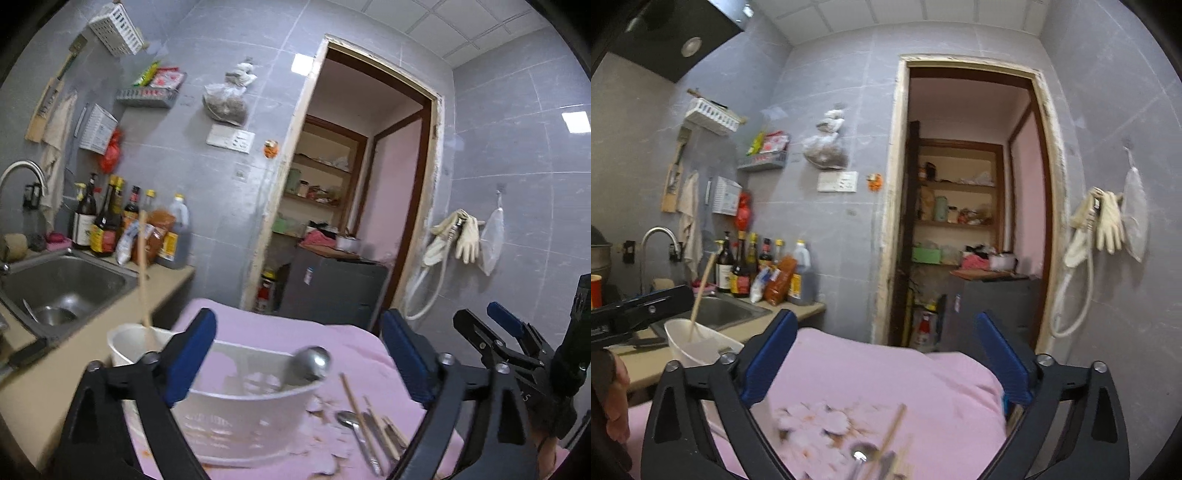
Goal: Organize utensils
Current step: 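Open both tools to drop the chopstick and spoon into the caddy, then grasp a metal knife with the left tool while the right tool grasps a chopstick, then carry the knife and chopstick with both tools over the white caddy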
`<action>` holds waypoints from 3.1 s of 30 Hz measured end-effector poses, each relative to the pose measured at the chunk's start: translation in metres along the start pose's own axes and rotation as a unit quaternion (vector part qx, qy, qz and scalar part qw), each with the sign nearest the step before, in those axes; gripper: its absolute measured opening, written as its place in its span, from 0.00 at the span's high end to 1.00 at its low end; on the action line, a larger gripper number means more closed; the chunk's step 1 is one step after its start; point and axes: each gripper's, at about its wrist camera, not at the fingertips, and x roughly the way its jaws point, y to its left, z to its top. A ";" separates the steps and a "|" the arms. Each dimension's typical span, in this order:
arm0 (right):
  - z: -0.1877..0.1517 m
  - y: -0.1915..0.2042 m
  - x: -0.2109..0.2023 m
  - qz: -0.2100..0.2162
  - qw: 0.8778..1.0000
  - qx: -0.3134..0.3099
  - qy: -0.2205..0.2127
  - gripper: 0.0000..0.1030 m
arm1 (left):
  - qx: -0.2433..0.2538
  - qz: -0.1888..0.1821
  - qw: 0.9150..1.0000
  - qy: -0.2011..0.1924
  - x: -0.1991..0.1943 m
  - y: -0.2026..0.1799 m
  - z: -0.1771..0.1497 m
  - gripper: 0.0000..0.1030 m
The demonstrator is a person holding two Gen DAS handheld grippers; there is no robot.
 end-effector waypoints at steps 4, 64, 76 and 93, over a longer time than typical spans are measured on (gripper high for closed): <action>-0.009 -0.022 -0.008 -0.011 1.000 0.006 0.018 0.00 | 0.009 -0.016 0.999 0.026 0.009 -0.019 -0.011 0.04; -0.123 -0.056 0.076 0.090 0.913 -0.038 0.397 0.81 | 0.015 -0.039 0.904 0.426 0.196 -0.060 -0.123 0.84; -0.120 -0.047 0.103 0.119 0.892 -0.032 0.435 0.96 | 0.009 -0.056 0.899 0.434 0.195 -0.068 -0.123 0.99; -0.061 -0.053 0.009 0.110 0.971 0.106 0.184 0.97 | 0.033 -0.093 0.970 0.224 0.092 -0.078 -0.070 1.00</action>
